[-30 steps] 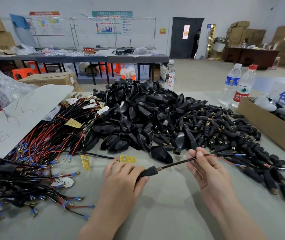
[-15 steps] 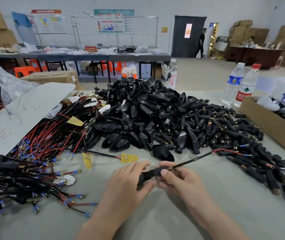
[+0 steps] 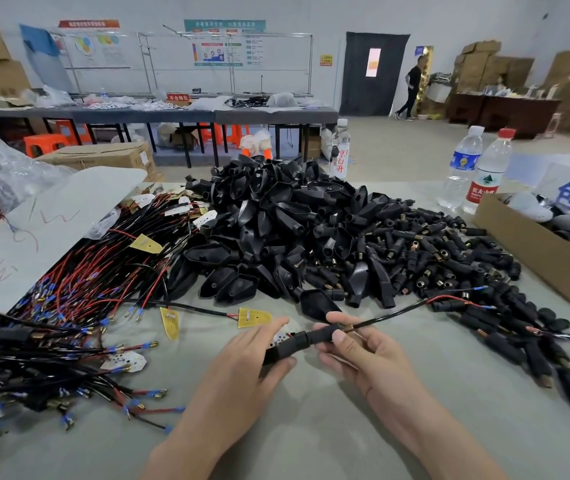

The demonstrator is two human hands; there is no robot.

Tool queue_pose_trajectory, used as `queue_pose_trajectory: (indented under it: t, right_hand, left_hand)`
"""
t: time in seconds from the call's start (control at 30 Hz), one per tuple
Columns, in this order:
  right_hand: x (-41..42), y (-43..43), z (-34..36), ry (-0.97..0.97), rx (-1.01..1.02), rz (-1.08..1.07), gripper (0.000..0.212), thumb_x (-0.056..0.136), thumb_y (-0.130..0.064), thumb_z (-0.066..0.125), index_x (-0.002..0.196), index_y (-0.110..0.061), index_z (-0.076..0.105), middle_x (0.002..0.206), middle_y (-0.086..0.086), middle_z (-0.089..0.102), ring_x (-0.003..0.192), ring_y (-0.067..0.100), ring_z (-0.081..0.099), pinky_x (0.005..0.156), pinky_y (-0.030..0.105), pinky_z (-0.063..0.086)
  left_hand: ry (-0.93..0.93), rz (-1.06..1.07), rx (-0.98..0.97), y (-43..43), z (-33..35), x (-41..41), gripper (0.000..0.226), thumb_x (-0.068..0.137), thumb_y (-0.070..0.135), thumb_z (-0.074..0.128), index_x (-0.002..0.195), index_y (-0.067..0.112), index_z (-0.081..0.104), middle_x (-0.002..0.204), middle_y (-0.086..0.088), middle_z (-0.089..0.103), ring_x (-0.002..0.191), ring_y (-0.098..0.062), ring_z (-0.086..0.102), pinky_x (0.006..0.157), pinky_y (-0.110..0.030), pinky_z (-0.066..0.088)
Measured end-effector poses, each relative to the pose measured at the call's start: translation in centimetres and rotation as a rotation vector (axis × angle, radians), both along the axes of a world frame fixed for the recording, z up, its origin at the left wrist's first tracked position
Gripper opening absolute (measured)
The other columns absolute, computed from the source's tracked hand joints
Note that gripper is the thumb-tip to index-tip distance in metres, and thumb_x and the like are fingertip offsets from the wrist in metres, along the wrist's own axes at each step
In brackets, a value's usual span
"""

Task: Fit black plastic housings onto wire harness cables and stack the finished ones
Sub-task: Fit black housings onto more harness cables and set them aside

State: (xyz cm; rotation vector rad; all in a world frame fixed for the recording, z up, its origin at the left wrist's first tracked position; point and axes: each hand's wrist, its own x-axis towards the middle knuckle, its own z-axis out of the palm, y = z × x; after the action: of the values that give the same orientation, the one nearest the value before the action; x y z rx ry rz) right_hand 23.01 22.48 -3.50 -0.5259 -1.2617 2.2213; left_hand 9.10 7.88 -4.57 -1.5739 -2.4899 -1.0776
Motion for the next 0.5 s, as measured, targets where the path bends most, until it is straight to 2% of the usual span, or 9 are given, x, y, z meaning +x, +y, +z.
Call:
queue_pose_trajectory:
  t: [0.23, 0.37, 0.5]
  right_hand:
    - [0.22, 0.11, 0.38, 0.043, -0.01, 0.049, 0.037, 0.082, -0.01, 0.065, 0.119, -0.006, 0.065, 0.118, 0.016, 0.072, 0.105, 0.028, 0.071, 0.079, 0.026, 0.059]
    - [0.16, -0.12, 0.63, 0.038, -0.022, 0.017, 0.028, 0.078, -0.015, 0.07, 0.105, -0.013, 0.077, 0.111, 0.019, 0.073, 0.098, 0.027, 0.072, 0.077, 0.026, 0.059]
    - [0.07, -0.32, 0.94, 0.023, -0.002, -0.007, 0.03, 0.073, -0.024, 0.076, 0.102, -0.016, 0.078, 0.096, 0.019, 0.074, 0.089, 0.024, 0.074, 0.075, 0.025, 0.059]
  left_hand:
    - [0.047, -0.029, 0.068, -0.14, 0.58, 0.11, 0.054, 0.093, 0.034, 0.067, 0.143, 0.034, 0.047, 0.118, 0.025, 0.054, 0.112, 0.005, 0.046, 0.094, -0.003, 0.027]
    - [0.152, -0.011, 0.138, 0.1, 0.82, 0.16, 0.049, 0.089, 0.026, 0.072, 0.136, 0.022, 0.057, 0.115, 0.012, 0.065, 0.107, -0.002, 0.049, 0.091, -0.014, 0.034]
    - [0.295, 0.007, 0.213, 0.38, 0.96, 0.23, 0.045, 0.088, 0.036, 0.056, 0.129, 0.017, 0.062, 0.114, 0.009, 0.067, 0.106, -0.006, 0.052, 0.091, -0.022, 0.039]
